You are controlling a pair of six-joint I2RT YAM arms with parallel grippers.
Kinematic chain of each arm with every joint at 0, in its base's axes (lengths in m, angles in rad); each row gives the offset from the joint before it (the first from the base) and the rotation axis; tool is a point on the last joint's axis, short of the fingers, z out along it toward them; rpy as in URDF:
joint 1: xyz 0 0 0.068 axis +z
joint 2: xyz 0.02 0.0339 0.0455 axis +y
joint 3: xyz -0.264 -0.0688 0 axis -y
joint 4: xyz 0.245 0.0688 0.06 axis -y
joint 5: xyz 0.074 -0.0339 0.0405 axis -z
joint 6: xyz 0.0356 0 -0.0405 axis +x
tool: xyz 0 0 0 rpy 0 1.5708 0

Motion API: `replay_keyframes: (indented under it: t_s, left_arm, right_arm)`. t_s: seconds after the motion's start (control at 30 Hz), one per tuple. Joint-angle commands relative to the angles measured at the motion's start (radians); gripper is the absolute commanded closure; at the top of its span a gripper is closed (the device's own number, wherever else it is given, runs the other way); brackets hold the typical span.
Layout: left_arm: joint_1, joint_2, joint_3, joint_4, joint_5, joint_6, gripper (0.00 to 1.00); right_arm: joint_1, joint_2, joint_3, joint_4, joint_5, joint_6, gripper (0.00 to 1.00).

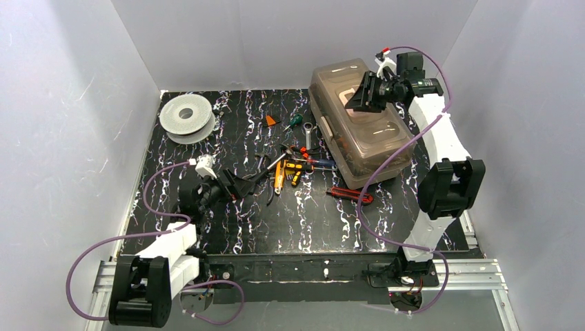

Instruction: Pack the tool kit

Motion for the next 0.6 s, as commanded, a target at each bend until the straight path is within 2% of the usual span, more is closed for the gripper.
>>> replay_keyframes:
  t_s: [0.0,0.03,0.23,0.37,0.47,0.57]
  left_arm:
    - [-0.012,0.025,0.026,0.032,0.03,-0.022,0.02]
    - [-0.019,0.033,0.036,0.026,0.025,-0.027,0.02]
    - [-0.071,0.064,0.128,-0.06,-0.029,-0.079,0.02]
    - [-0.113,0.085,0.173,-0.066,-0.067,-0.122,0.02]
    - [-0.158,0.119,0.212,-0.063,-0.096,-0.14,0.02]
    - [-0.191,0.17,0.259,-0.049,-0.104,-0.158,0.02]
  right_arm:
    - [-0.001,-0.033,0.01,0.062,-0.146,0.055,0.47]
    - [0.0,-0.026,0.03,0.035,-0.102,0.051,0.44]
    - [0.038,0.049,0.151,-0.143,0.22,-0.039,0.43]
    - [0.081,0.089,0.187,-0.189,0.378,-0.067,0.43]
    - [0.112,0.123,0.218,-0.217,0.442,-0.086,0.42]
    - [0.122,0.151,0.227,-0.225,0.373,-0.087,0.42]
